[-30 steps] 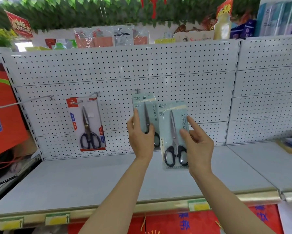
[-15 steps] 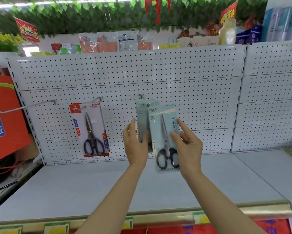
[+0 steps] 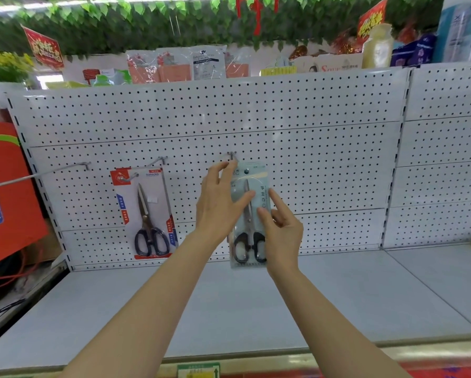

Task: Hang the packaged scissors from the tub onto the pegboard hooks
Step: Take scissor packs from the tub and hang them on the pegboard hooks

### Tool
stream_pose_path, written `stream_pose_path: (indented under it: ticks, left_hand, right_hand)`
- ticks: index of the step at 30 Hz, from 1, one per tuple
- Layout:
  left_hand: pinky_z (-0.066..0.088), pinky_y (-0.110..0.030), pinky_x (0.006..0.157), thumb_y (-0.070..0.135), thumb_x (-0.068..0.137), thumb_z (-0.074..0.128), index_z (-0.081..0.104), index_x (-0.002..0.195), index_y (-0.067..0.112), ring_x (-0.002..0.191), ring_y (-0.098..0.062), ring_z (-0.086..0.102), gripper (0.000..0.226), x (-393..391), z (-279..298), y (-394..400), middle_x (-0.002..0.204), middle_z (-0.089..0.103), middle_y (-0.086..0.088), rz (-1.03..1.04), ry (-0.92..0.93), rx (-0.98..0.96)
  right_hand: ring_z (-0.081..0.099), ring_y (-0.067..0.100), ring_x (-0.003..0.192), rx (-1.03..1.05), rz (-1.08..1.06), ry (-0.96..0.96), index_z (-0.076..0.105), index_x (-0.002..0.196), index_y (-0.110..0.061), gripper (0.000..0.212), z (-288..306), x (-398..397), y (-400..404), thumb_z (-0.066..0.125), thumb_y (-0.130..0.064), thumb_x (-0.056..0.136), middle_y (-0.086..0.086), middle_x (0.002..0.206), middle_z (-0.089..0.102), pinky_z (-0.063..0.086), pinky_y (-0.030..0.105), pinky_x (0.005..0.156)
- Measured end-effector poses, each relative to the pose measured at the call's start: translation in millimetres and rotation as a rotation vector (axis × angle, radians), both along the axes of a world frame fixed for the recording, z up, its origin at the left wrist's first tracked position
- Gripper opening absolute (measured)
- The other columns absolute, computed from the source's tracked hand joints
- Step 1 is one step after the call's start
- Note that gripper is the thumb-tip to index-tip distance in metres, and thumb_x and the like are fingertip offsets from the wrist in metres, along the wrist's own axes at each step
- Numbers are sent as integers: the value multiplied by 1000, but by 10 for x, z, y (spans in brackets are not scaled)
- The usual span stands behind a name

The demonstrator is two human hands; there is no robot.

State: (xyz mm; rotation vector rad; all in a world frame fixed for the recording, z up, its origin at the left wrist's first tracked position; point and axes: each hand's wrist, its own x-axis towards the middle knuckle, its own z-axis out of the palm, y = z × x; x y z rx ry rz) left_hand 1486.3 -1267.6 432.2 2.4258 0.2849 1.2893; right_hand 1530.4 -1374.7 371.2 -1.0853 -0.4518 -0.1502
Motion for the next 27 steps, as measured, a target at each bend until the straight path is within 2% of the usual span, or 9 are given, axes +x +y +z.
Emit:
stream_pose_path:
  ticks: [3, 6, 9, 13, 16, 18, 21, 24, 27]
  left_hand:
    - [40, -26, 88, 41, 86, 67, 36, 147, 23, 131, -14, 32, 70, 54, -8, 31, 144, 33, 7, 50, 27, 58]
    - [46, -29, 86, 41, 85, 68, 35, 147, 24, 128, -15, 33, 72, 101, -17, 63, 144, 32, 8, 75, 58, 69]
    - [51, -32, 82, 40, 85, 69, 35, 146, 23, 123, -15, 35, 72, 122, -35, 75, 144, 31, 7, 81, 67, 83]
    - [52, -33, 80, 40, 85, 70, 34, 146, 25, 121, -16, 37, 72, 113, -45, 96, 144, 31, 7, 73, 64, 88]
    - [52, -34, 82, 42, 86, 67, 32, 147, 28, 121, -16, 36, 72, 69, -26, 104, 147, 30, 8, 72, 90, 93]
    - [50, -35, 88, 44, 87, 66, 32, 148, 30, 122, -17, 36, 72, 22, -4, 94, 150, 27, 7, 64, 103, 100]
    - [39, -39, 106, 45, 87, 64, 30, 150, 28, 128, -21, 33, 73, -52, 47, 62, 153, 25, 4, 71, 96, 153]
    - [26, -40, 115, 45, 88, 63, 30, 150, 23, 139, -24, 26, 74, -168, 102, -104, 156, 25, 0, 69, 90, 273]
    - [22, -42, 115, 45, 86, 64, 33, 149, 20, 141, -26, 26, 74, -278, 140, -334, 155, 28, -1, 32, 81, 401]
  right_hand:
    - [31, 22, 66, 0, -18, 15, 67, 125, -31, 42, -25, 34, 42, 67, -8, 89, 9, 69, 33, 39, 26, 62]
    - [37, 21, 65, -31, -43, 33, 67, 125, -32, 43, -50, 95, 105, 67, -9, 89, 11, 69, 41, 46, 31, 64]
    - [53, 19, 72, -79, -88, 23, 66, 124, -41, 44, -78, 171, 156, 67, -14, 89, 14, 92, 66, 54, 30, 71]
    - [61, 9, 90, -122, -134, -30, 66, 126, -29, 41, -64, 204, 125, 65, -9, 91, 4, 106, 64, 50, 15, 81]
    - [60, 8, 104, -213, -183, -67, 65, 127, -25, 38, -58, 184, 51, 65, -11, 91, -5, 113, 62, 49, 22, 90]
    - [57, 10, 113, -315, -245, -137, 63, 130, -24, 39, -52, 182, -37, 66, -16, 92, -5, 120, 61, 46, 25, 95]
    - [53, 14, 122, -516, -402, -320, 60, 134, -22, 43, -14, 189, -257, 67, -26, 91, -3, 130, 59, 44, 31, 100]
    - [52, 17, 119, -651, -581, -554, 61, 132, -15, 45, 76, 155, -560, 70, -26, 89, 2, 128, 62, 44, 40, 100]
    - [59, 26, 112, -716, -742, -759, 63, 127, -9, 44, 177, 123, -912, 70, -26, 87, 7, 121, 66, 45, 44, 95]
